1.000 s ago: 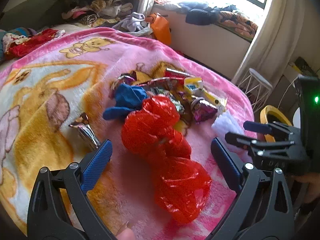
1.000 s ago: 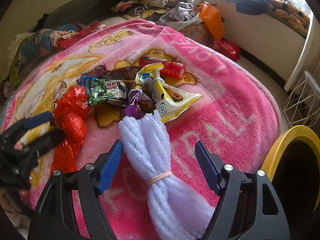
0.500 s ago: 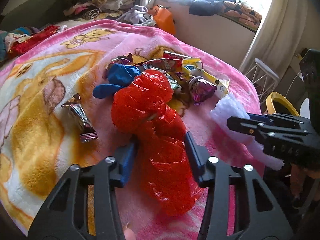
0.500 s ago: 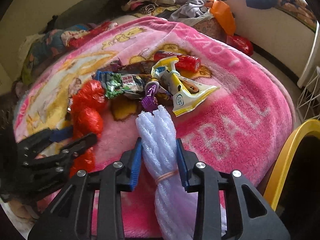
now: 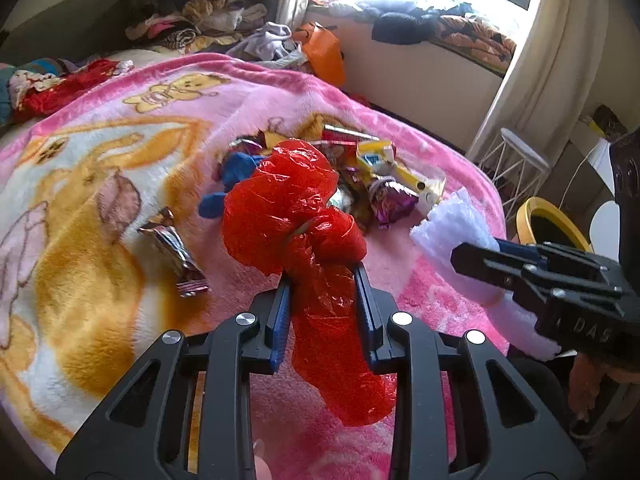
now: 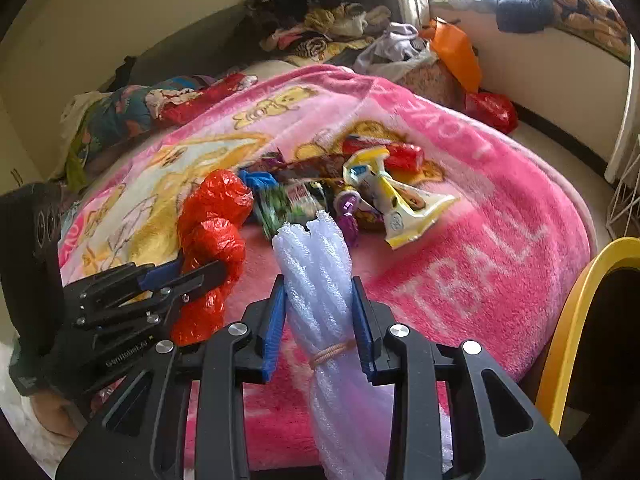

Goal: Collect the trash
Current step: 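Carry the red bag and white bundle over the yellow-rimmed bin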

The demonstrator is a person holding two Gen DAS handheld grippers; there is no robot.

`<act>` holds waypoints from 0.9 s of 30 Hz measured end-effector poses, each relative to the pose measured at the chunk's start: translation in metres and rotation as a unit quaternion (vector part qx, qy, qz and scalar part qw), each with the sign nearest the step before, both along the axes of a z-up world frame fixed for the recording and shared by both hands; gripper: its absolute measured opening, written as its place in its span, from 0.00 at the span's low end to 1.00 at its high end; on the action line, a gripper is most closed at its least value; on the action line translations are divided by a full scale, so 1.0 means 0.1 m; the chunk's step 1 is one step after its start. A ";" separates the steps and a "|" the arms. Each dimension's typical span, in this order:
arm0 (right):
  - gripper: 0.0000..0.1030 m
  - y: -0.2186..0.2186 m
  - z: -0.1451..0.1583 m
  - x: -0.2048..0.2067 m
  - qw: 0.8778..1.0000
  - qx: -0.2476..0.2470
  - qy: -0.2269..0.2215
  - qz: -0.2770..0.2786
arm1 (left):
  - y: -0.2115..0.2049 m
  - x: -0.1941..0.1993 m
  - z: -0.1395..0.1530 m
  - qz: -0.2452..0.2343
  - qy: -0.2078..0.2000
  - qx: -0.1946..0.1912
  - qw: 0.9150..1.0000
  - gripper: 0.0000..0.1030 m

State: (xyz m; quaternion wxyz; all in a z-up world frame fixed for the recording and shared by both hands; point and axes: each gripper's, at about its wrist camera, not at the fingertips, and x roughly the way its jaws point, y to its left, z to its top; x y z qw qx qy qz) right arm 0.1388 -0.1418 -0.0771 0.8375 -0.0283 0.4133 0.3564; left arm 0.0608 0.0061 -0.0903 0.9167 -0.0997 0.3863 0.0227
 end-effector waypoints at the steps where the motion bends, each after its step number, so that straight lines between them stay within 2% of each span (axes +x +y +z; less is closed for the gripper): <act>1: 0.29 0.00 0.02 -0.02 1.000 0.000 -0.006 0.000 | 0.01 -0.01 0.02 0.001 -0.002 -0.001 1.000 0.22; 11: 0.29 0.02 0.15 -0.10 0.999 0.022 -0.027 -0.001 | 0.10 -0.05 0.27 0.006 -0.032 -0.015 0.999 0.21; 27: 0.29 -0.27 0.40 -0.10 0.996 0.056 -0.052 -0.039 | -0.10 -0.13 0.52 -0.020 -0.061 -0.015 0.998 0.21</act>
